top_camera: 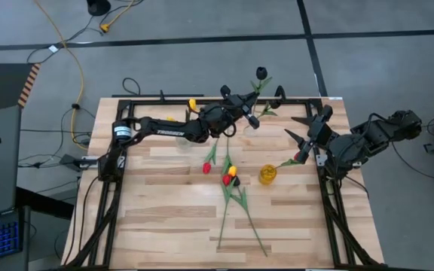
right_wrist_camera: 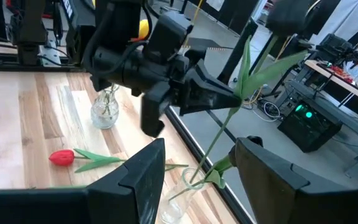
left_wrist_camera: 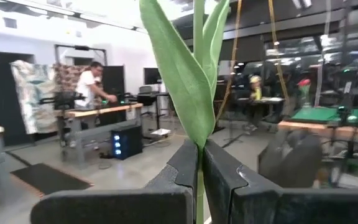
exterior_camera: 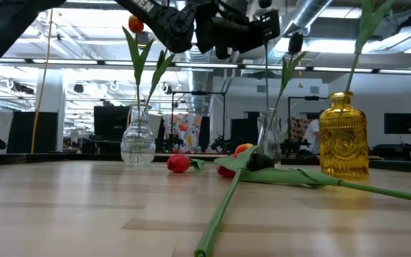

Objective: Sort flowers into vase by color
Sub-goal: Put the left black tulip into the right transparent vase

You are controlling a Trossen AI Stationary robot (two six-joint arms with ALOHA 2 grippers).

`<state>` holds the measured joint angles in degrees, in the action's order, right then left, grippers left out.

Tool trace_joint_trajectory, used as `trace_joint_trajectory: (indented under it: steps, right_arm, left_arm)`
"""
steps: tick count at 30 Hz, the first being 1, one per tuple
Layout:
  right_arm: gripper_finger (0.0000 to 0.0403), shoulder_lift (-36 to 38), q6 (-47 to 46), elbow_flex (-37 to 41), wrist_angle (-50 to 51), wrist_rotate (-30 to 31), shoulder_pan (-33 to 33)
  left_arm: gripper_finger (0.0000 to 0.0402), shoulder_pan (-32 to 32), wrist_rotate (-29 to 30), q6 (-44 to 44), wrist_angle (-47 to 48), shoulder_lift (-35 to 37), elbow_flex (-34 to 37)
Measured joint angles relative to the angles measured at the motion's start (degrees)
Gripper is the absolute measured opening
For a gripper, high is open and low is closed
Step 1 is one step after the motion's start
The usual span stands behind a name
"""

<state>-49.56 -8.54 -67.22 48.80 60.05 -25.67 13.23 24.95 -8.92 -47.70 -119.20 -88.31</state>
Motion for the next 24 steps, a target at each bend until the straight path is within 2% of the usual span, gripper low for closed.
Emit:
trace_joint_trajectory:
  steps: [14,24]
  right_arm:
    - [0.0222,0.0,0.0,0.0,0.3,0.0,0.1]
    - [0.0222,0.0,0.0,0.0,0.3,0.0,0.1]
  left_arm:
    - [0.0016,0.0,-1.7,1.6,5.0,0.0,-0.2]
    - [0.0066,-0.1,-0.4,1.8,6.3,0.0,-0.2]
